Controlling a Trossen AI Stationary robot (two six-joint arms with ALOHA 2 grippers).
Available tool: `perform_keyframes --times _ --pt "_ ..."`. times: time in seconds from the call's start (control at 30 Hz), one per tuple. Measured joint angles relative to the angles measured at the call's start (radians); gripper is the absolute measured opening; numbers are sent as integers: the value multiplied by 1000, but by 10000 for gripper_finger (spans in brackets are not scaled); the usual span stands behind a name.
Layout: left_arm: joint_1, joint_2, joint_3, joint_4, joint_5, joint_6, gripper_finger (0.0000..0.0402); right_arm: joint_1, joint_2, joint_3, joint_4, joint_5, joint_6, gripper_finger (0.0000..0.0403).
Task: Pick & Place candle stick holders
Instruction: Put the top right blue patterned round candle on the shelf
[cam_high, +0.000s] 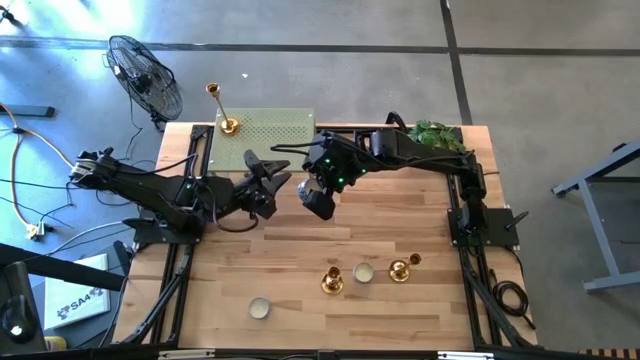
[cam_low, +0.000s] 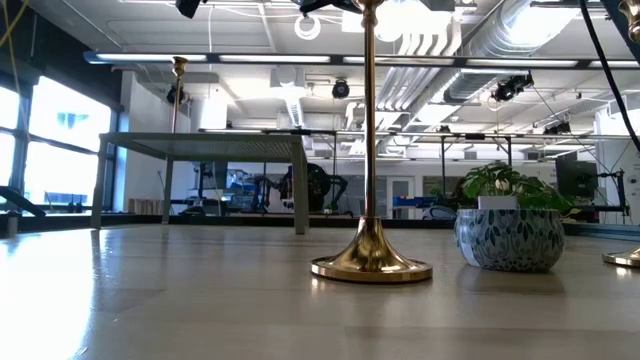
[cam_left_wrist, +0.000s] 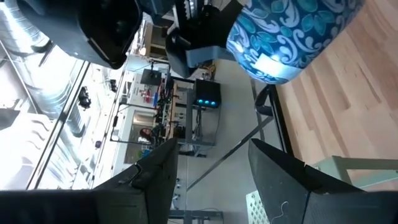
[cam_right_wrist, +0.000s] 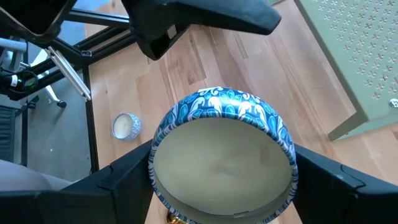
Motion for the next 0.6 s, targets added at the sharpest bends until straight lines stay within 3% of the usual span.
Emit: perform_keyframes --times 0.37,0.6 --pt "-27 0 0 0 -55 39 199 0 0 0 0 0 -3 298" --pt "-66 0 0 -49 -49 95 295 0 0 0 0 0 -3 298"
